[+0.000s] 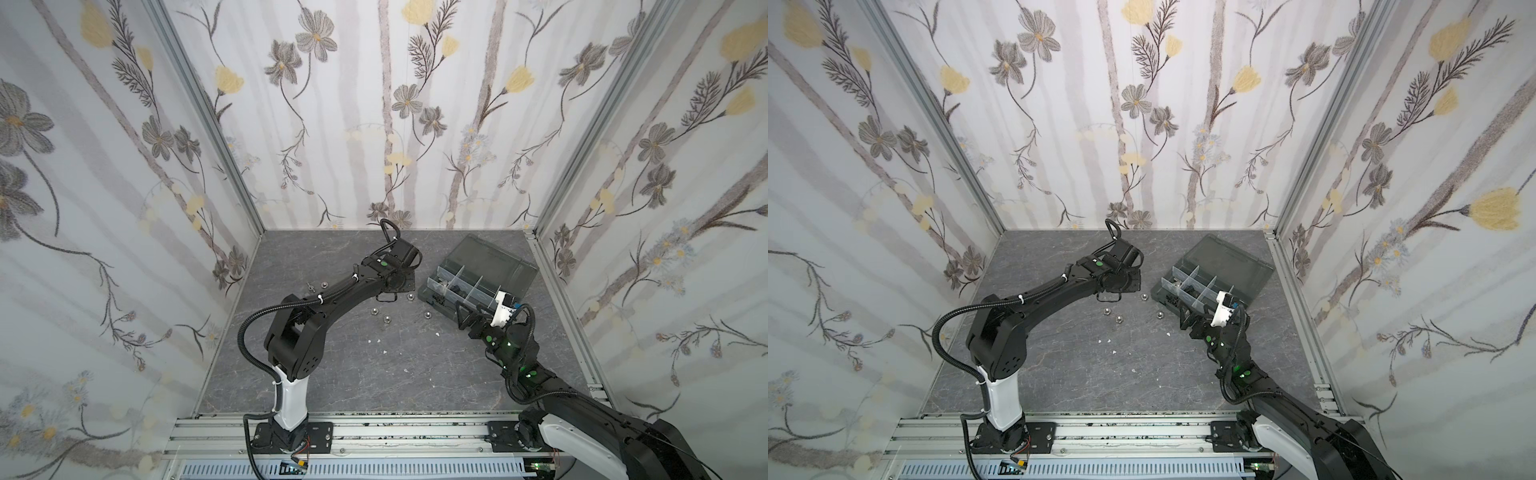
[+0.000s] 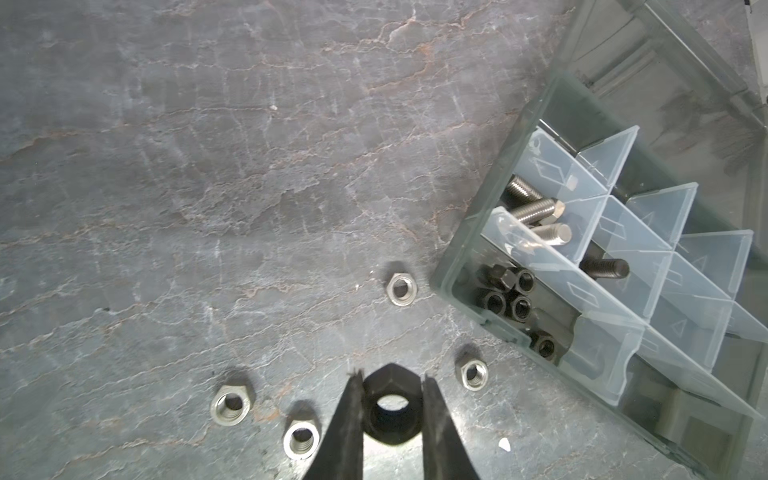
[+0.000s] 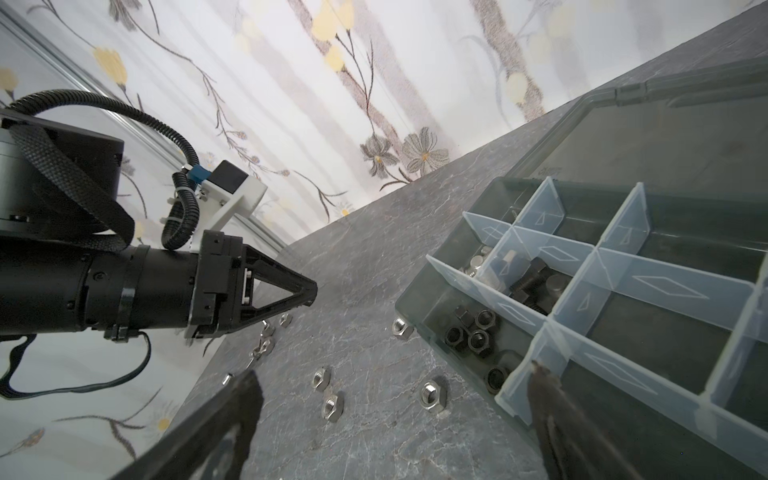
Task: Sort the screws and nuts into containers
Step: 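Carry the black hex nut with the left gripper over the organizer compartment, then open the left gripper to drop the nut into the compartment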
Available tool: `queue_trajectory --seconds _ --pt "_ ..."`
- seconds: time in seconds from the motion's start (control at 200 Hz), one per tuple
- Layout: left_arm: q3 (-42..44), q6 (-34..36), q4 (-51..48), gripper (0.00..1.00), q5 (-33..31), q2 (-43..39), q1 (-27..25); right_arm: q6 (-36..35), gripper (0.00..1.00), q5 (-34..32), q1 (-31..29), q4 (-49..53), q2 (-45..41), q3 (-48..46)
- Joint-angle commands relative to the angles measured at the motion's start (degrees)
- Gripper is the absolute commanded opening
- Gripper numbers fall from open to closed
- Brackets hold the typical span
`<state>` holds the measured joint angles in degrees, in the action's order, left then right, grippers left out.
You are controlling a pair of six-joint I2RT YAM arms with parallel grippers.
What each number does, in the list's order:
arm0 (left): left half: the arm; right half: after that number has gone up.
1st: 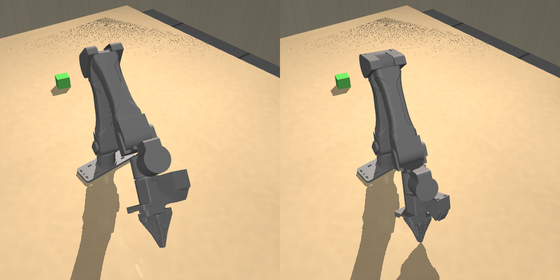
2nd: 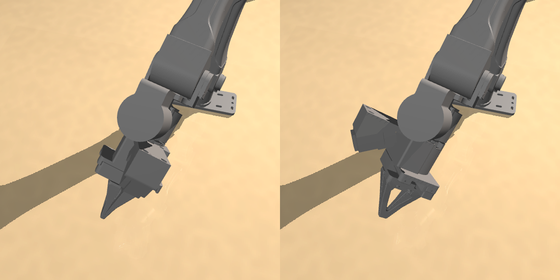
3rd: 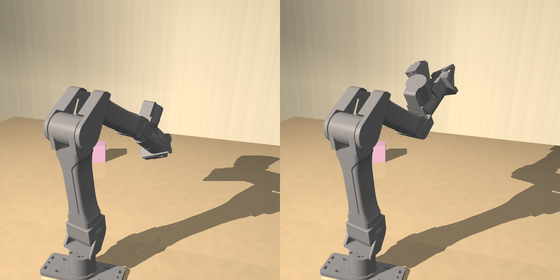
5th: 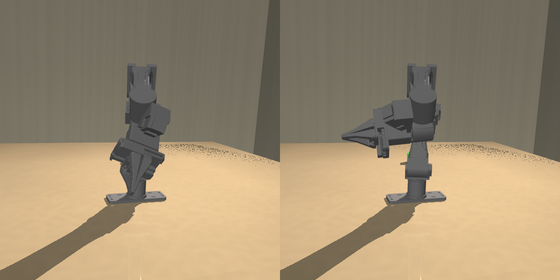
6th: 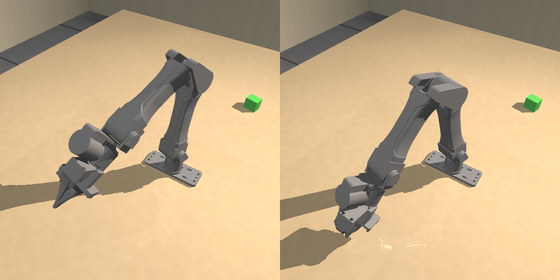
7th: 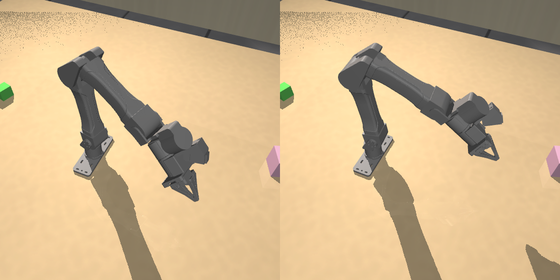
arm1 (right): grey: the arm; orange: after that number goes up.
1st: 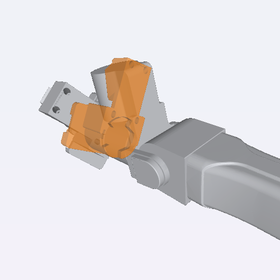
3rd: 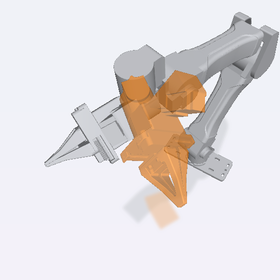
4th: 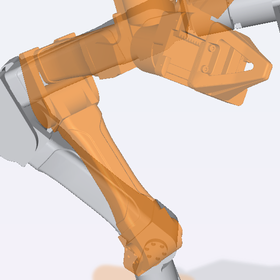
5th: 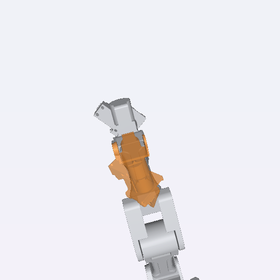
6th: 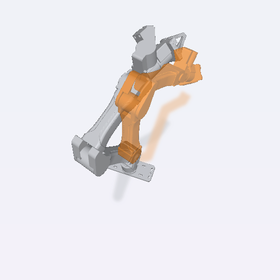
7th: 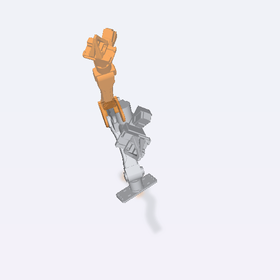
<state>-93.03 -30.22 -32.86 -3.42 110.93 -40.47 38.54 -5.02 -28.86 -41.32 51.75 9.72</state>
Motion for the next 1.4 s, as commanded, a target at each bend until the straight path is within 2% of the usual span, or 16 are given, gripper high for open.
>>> queue_trajectory --seconds 0.0,0.35,0.804,0.894,1.004,1.229,1.394 --pt "-3.83 -0.75 -0.79 0.19 -0.45 2.59 -1.56 0.57 1.0 -3.82 0.16 -2.51 -0.78 -0.48" --pt "-12.95 -0.28 -1.39 0.19 0.59 10.41 -5.21 1.36 1.0 -4.93 0.71 -2.33 -0.64 -0.98" --pt "-16.73 -0.29 -0.4 0.2 2.1 16.39 -6.38 1.39 1.0 -4.91 0.97 -2.58 -0.51 -1.14" --pt "-17.47 -0.32 -0.45 0.23 2.38 17.51 -6.36 1.36 1.0 -4.87 0.95 -2.66 -0.51 -1.18" --pt "-17.88 -0.11 -0.08 0.31 2.36 18.13 -6.29 1.33 1.0 -3.94 0.92 -2.88 -0.89 -1.16" --pt "-20.13 0.72 -0.01 0.38 2.97 18.97 -5.87 0.56 0.98 -2.69 1.06 -3.51 -3.38 -1.75" --pt "-19.42 1.64 0.08 0.44 1.8 15.62 -5.62 -0.19 0.95 0.3 0.88 -3.63 -1.56 -0.37"
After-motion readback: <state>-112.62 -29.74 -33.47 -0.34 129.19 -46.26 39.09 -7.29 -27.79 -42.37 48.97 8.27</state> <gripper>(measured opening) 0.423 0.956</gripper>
